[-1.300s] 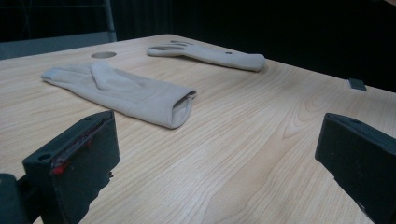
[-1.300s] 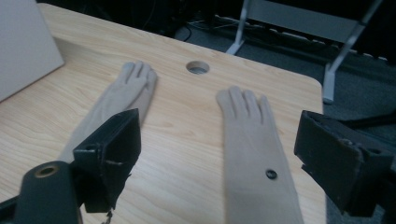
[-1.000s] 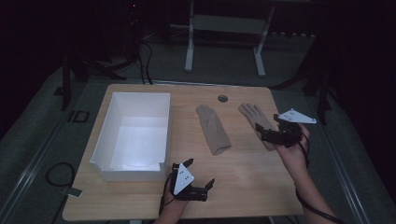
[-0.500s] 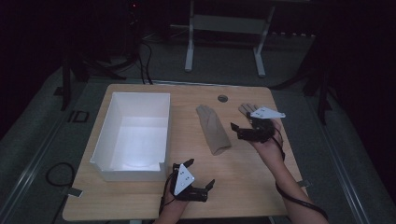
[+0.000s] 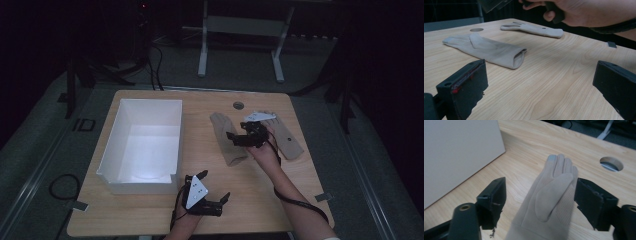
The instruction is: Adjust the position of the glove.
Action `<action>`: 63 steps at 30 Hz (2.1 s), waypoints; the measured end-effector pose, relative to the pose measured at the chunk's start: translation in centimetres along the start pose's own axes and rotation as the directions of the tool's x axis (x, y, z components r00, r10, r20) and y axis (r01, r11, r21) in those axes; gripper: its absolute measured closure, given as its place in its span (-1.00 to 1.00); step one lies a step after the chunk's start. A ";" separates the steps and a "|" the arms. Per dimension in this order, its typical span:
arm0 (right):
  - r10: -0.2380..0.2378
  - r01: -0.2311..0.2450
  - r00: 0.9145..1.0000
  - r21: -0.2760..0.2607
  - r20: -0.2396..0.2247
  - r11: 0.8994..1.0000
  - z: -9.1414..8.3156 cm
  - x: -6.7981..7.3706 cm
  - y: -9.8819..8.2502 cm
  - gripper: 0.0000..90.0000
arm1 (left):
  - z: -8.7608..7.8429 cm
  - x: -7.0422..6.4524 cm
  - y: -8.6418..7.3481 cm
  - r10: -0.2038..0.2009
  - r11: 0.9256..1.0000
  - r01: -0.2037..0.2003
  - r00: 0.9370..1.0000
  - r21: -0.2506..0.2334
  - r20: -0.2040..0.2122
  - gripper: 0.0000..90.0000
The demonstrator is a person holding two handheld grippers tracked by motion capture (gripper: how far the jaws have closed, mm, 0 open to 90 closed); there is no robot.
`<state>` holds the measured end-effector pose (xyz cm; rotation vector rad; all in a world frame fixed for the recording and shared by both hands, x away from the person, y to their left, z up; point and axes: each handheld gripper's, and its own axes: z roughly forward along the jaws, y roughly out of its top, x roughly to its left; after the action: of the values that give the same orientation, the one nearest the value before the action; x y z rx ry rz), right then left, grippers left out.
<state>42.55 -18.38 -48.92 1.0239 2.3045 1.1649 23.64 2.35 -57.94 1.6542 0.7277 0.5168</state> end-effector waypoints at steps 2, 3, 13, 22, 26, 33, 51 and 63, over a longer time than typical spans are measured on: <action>0.006 -0.006 1.000 0.012 0.009 1.000 0.7 0.0 0.1 -0.36 | 0.0 0.0 0.0 -0.002 1.000 0.002 1.000 0.000 0.000 -1.00; 0.008 -0.008 1.000 0.013 0.008 1.000 1.1 -0.1 0.1 -0.34 | 0.0 0.0 0.0 -0.003 1.000 0.003 1.000 -0.001 -0.001 -1.00; 0.032 -0.035 0.998 0.050 0.057 0.998 4.4 -0.8 -1.0 -0.09 | 0.0 0.0 0.0 0.001 1.000 -0.001 1.000 -0.001 0.001 -1.00; 0.035 -0.045 0.996 0.114 0.085 0.993 6.7 -1.7 -2.5 -0.01 | 0.0 0.0 0.0 0.000 1.000 0.000 1.000 -0.002 0.002 -1.00; 0.027 -0.042 0.995 0.148 0.100 0.988 7.7 -1.7 -3.6 -0.02 | 0.0 0.0 0.0 0.000 1.000 0.000 1.000 -0.002 0.001 -1.00; -0.009 -0.005 0.992 0.109 0.122 0.994 7.7 -1.2 -4.1 0.21 | 0.0 0.0 0.0 -0.002 1.000 0.002 1.000 -0.001 -0.002 -1.00; 0.072 -0.083 0.989 0.083 0.127 0.993 4.9 -0.5 -0.9 0.79 | 0.0 0.0 0.0 -0.010 1.000 0.010 1.000 0.001 -0.005 -1.00; 0.122 -0.110 0.974 -0.073 0.192 0.991 -1.4 0.6 2.4 0.79 | 0.0 0.0 0.0 -0.011 1.000 0.011 1.000 0.001 -0.007 -1.00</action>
<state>42.38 -17.77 -46.12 1.2066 2.0680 1.1178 23.70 2.35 -57.94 1.6496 0.7425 0.5149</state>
